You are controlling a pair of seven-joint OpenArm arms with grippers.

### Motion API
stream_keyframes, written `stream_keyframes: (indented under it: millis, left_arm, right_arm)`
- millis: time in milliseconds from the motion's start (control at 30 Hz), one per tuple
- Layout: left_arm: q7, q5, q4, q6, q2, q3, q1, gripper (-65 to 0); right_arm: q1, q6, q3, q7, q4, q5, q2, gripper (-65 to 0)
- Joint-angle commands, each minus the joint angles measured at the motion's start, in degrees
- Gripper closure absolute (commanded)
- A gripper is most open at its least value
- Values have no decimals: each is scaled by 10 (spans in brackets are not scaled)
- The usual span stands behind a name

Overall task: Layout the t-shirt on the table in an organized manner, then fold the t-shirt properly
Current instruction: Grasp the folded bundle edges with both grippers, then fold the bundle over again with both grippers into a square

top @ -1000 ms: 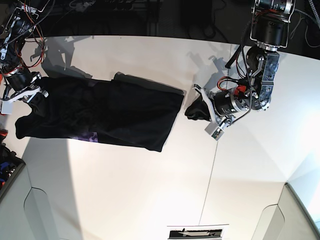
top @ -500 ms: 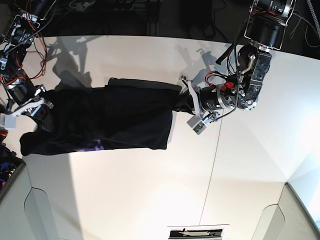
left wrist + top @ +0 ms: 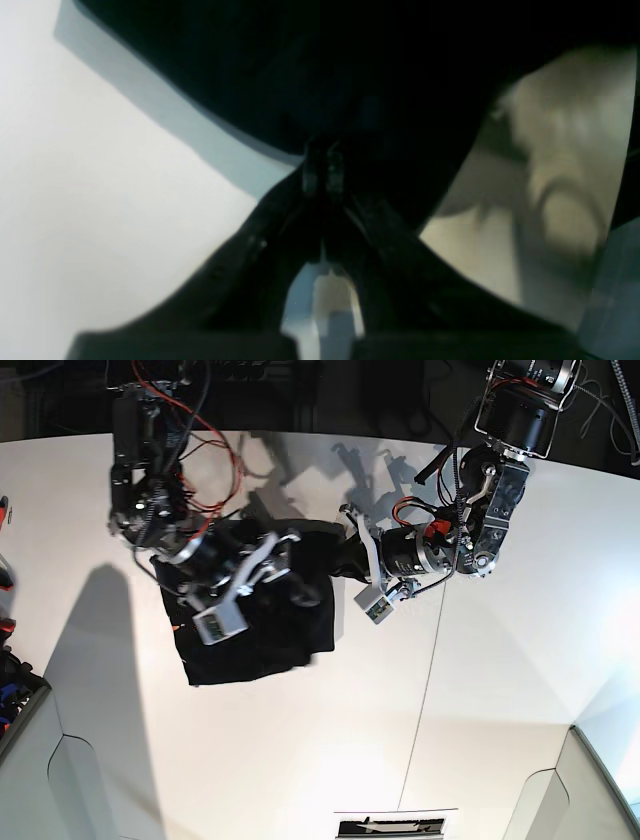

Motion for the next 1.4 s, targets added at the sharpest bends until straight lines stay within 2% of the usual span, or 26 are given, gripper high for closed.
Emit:
stream_keyframes:
  millis: [0, 167, 267, 333, 367, 400, 467, 500, 667, 767, 867, 967, 1133, 1233, 1367]
  left_arm:
    - [8, 3, 7, -4, -2, -2, -9, 0]
    - [18, 2, 7, -4, -4, -5, -9, 0]
    - [19, -18, 10, -4, -13, -24, -9, 0]
    - [25, -29, 20, -4, -21, -48, -9, 0]
    - [36, -30, 30, -4, -25, -59, -9, 0]
    - [50, -30, 44, -4, -29, -71, -9, 0]
    - [71, -30, 84, -4, -39, -85, -3, 0]
    - [75, -30, 108, -4, -46, -86, 2, 0]
    - [76, -56, 207, -4, -75, -84, 43, 0]
    - [76, -78, 240, -4, -70, -70, 71, 0]
    - [76, -70, 242, -4, -47, -38, 75, 0]
    - [76, -43, 241, -4, -20, -2, 76, 0]
    - [43, 23, 213, -4, 16, 46, 75, 0]
    - [30, 47, 174, -4, 41, 46, 70, 0]
    - [12, 75, 108, 15, 47, 45, 45, 0]
  right_arm:
    - [10, 4, -16, 19, 9, 5, 0, -451]
    - [26, 4, -95, 20, 9, 5, 0, -451]
    - [39, 2, -101, 20, 10, -14, -7, -450]
    - [51, -9, -91, 20, 11, -28, -12, -420]
    - [57, -14, -82, 20, 11, -33, -14, -371]
    - [64, -19, -70, 20, 11, -34, -14, -286]
    - [74, -31, -38, 19, 11, -34, -14, -40]
    - [77, -33, -18, 20, 11, -35, -14, 0]
    - [99, -39, 82, 21, 9, -49, -14, 0]
    - [113, -39, 135, 37, -15, -54, -10, 0]
    - [145, -37, 163, 75, -87, -57, 3, 0]
    - [187, -34, 166, 99, -177, -75, 20, 0]
    - [250, -33, 164, 97, -303, -104, 25, 0]
    - [257, -11, 163, 96, -329, -102, 25, 0]
    - [250, -10, 151, 76, -329, -101, 26, 0]
